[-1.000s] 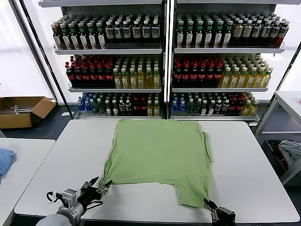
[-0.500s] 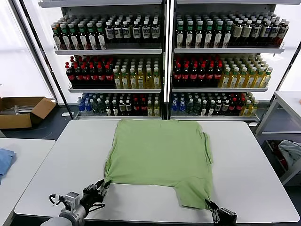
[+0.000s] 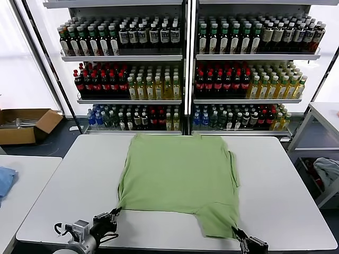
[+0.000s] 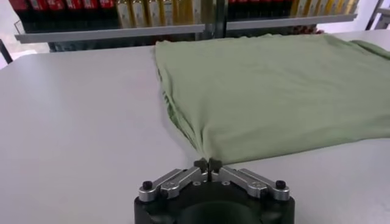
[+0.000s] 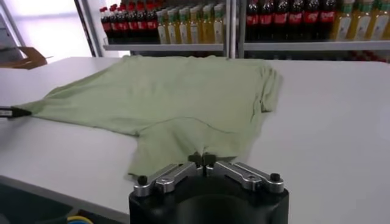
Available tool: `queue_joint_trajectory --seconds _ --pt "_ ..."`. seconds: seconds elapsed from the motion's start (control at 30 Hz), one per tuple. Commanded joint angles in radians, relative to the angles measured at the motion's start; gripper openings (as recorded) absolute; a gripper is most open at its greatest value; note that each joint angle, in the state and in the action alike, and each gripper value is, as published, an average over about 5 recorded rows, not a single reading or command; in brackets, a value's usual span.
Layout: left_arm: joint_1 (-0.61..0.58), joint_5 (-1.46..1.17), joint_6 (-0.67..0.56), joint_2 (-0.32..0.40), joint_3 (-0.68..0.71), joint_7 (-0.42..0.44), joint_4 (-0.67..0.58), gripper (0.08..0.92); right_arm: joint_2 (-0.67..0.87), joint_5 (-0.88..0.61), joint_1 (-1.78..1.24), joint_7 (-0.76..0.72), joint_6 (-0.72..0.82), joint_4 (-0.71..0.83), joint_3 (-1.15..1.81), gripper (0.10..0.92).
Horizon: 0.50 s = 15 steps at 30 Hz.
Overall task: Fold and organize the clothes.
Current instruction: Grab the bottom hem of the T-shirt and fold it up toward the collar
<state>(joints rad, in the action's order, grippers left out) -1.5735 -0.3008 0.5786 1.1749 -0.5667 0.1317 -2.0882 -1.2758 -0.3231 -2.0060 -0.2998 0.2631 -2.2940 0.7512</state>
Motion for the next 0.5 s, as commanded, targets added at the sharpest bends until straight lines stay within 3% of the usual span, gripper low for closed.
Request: queue_joint_trajectory --seconds 0.03,0.33,0.5 --pt "-0.096 0.036 -0.004 0.0 -0.051 -0.004 -0.147 0.084 -0.014 -0.016 -0.066 -0.014 -0.04 -0.022 0.015 0.107" --pt "-0.094 0.009 -0.002 -0.019 -0.076 -0.002 -0.219 0.084 -0.002 -0.133 -0.016 -0.009 -0.075 -0.049 0.009 0.107" --pt "-0.009 -0.073 -0.003 -0.062 -0.043 -0.005 -0.146 0.084 0.001 -0.206 0.149 0.062 -0.038 -0.015 -0.015 0.107"
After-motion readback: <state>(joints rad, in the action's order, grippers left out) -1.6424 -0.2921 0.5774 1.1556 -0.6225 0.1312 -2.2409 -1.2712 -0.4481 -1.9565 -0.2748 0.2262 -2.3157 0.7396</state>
